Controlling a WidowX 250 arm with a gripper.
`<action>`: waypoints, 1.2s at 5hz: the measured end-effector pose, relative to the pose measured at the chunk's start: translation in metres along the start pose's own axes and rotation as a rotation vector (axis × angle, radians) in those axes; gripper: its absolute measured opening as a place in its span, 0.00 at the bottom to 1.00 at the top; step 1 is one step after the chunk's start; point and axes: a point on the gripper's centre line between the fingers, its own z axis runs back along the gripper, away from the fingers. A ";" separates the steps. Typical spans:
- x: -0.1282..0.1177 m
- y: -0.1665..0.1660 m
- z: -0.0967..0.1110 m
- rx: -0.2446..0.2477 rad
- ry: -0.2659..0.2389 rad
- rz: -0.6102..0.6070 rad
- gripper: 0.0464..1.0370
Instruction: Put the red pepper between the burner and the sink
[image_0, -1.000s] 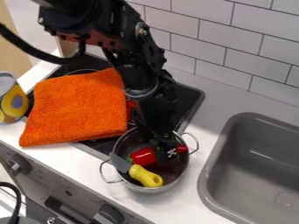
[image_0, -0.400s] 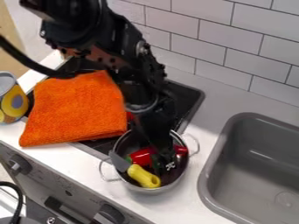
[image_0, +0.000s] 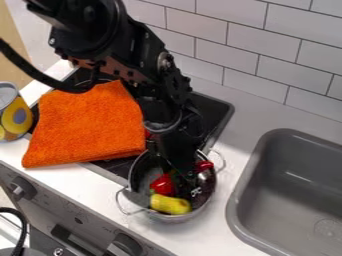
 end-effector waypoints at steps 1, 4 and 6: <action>0.000 0.003 0.007 0.002 -0.016 0.026 0.41; 0.017 0.010 0.048 -0.010 -0.106 0.124 0.41; 0.056 0.028 0.068 0.082 -0.286 0.325 0.41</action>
